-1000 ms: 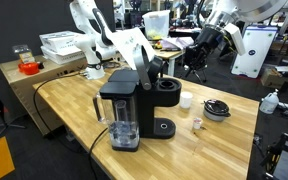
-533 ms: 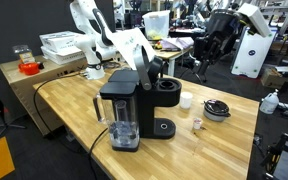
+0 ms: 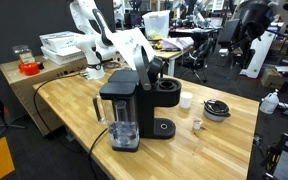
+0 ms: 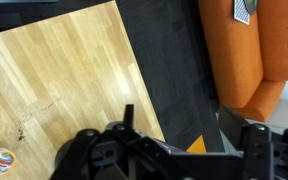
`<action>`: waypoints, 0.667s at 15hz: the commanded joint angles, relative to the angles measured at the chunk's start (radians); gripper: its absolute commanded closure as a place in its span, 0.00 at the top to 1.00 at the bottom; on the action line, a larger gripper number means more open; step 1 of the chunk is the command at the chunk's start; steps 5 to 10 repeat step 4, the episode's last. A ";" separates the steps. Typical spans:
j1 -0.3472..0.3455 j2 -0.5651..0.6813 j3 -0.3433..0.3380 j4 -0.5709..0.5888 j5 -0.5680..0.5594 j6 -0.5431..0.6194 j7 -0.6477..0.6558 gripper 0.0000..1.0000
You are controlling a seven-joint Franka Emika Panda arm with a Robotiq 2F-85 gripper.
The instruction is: Open the coffee maker
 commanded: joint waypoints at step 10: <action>-0.012 -0.008 0.008 -0.004 0.012 -0.009 -0.006 0.90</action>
